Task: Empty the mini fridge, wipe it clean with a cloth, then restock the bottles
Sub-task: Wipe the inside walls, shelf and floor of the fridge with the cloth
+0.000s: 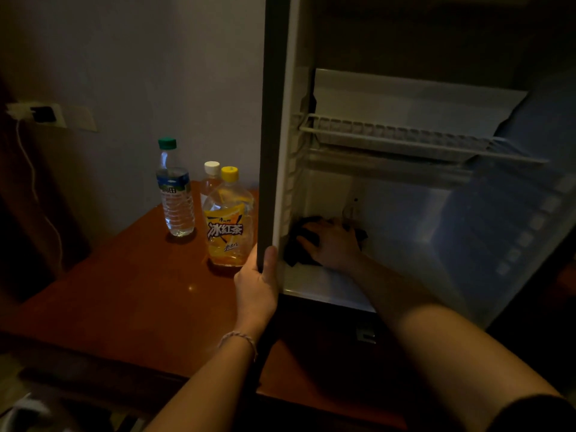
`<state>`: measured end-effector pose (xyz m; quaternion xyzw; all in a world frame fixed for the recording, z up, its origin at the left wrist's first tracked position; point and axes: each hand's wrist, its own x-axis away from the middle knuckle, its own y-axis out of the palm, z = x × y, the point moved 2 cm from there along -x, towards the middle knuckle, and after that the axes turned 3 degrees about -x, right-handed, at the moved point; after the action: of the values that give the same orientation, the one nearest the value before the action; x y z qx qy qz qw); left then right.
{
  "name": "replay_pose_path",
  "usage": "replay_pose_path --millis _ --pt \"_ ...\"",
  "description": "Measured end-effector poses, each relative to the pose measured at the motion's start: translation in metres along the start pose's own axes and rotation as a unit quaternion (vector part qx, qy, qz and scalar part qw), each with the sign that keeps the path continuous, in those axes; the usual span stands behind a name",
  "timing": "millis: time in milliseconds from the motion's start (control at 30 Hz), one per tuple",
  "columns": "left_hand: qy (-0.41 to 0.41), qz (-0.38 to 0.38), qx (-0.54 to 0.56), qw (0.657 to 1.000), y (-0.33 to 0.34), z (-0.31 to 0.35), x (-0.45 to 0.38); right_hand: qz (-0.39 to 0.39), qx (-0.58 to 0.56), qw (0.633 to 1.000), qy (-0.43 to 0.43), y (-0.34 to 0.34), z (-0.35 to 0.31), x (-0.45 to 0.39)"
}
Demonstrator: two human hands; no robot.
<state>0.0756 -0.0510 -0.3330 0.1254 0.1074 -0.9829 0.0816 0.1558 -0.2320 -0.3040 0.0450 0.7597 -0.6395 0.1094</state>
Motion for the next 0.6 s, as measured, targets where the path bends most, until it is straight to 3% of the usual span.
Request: replay_pose_path --millis 367,600 --pt "0.014 0.011 -0.01 1.0 0.0 -0.005 0.0 0.047 -0.012 0.997 0.058 -0.001 -0.003 0.011" --pt "0.003 -0.001 -0.003 1.0 -0.003 0.006 0.008 0.055 -0.049 0.997 -0.022 -0.009 -0.013 0.079"
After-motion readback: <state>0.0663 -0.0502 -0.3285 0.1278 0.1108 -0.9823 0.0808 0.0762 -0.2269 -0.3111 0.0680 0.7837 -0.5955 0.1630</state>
